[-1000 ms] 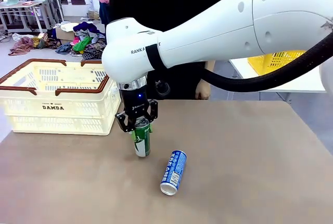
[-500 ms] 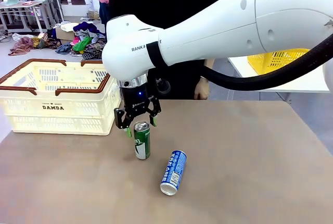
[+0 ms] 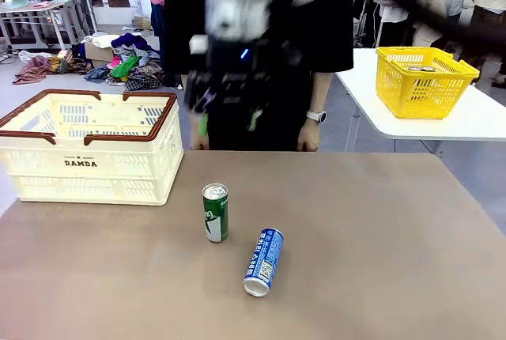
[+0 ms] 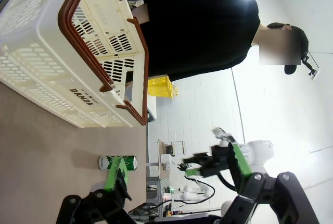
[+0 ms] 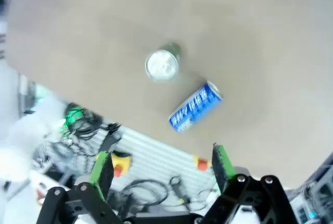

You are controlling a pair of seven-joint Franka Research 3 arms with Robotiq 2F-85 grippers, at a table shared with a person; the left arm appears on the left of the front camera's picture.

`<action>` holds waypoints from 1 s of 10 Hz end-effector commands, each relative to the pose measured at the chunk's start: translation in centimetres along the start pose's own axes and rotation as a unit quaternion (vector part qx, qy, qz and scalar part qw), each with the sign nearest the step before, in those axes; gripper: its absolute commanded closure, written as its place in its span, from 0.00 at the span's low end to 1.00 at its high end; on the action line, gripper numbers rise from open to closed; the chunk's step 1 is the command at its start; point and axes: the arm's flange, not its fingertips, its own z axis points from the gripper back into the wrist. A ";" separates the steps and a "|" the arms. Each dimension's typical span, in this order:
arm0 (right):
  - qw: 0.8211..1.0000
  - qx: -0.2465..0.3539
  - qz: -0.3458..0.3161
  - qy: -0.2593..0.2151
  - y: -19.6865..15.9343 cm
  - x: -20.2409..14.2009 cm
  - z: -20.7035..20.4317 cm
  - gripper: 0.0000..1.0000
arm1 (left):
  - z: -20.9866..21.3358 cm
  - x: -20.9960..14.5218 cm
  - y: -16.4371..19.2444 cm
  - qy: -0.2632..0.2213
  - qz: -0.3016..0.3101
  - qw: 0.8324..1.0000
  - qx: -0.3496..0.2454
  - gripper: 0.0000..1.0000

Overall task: Place the drinks into the Shopping basket.
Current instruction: Pick up one drink and place it into the Shopping basket.

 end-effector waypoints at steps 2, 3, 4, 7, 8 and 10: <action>0.984 0.150 -0.090 -0.006 -16.7 -10.8 4.9 0.00 | 0.3 -0.2 -0.3 0.006 0.003 1.000 -0.001 0.00; 0.970 0.211 -0.123 -0.010 -22.8 -13.9 5.0 0.00 | 0.3 -0.2 -0.3 0.006 0.003 1.000 -0.001 0.00; 0.953 0.264 -0.151 -0.015 -29.0 -17.3 4.9 0.00 | 0.3 -0.2 -0.3 0.006 0.003 1.000 -0.001 0.00; 0.894 0.392 -0.214 -0.041 -45.5 -27.7 2.8 0.00 | 0.3 -0.2 -0.3 0.006 0.003 1.000 -0.001 0.00; 0.871 0.437 -0.222 -0.044 -49.9 -29.5 1.0 0.00 | 0.3 -0.2 -0.3 0.006 0.003 1.000 -0.001 0.00; 0.839 0.503 -0.192 -0.072 -54.8 -32.2 -3.5 0.00 | 0.3 -0.2 -0.3 0.006 0.003 1.000 -0.001 0.00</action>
